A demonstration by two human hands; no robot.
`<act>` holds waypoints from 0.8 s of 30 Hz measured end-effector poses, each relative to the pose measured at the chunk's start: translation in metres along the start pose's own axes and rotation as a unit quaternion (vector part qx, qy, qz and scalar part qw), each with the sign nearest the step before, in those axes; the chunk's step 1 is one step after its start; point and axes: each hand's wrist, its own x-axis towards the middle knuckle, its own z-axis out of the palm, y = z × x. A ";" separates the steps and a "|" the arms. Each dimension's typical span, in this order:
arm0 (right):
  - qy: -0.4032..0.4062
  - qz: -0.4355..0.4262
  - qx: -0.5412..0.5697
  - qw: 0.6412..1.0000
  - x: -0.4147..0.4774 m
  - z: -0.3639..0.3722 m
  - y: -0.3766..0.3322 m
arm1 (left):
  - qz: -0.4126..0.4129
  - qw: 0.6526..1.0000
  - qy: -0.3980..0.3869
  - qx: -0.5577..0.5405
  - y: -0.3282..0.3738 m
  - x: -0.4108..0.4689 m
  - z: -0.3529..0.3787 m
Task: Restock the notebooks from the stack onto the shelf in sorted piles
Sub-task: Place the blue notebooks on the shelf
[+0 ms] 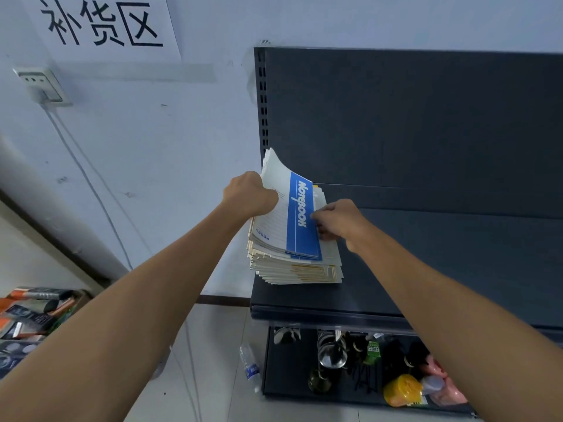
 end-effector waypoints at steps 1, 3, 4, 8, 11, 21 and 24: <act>0.002 0.005 0.003 1.000 -0.001 0.000 -0.001 | 0.001 1.000 -0.006 -0.019 0.001 -0.001 -0.001; 0.009 0.011 0.009 1.000 -0.003 0.000 -0.004 | 0.003 0.999 -0.010 -0.046 0.002 -0.001 -0.005; 0.010 0.014 0.017 1.000 -0.005 -0.001 -0.006 | 0.000 0.998 -0.009 -0.058 0.003 -0.001 -0.008; -0.021 0.019 0.095 0.995 -0.011 -0.007 -0.012 | -0.034 0.989 -0.006 -0.141 0.004 0.000 -0.019; -0.020 -0.005 0.158 0.987 -0.015 -0.013 -0.016 | -0.057 0.970 -0.026 -0.235 0.007 -0.001 -0.018; 0.141 -0.042 0.091 0.985 -0.043 -0.062 0.009 | 0.118 0.992 0.013 -0.036 0.044 -0.024 0.022; 0.185 -0.040 0.065 0.980 -0.058 -0.086 0.026 | 0.144 0.989 0.011 -0.023 0.068 -0.037 0.037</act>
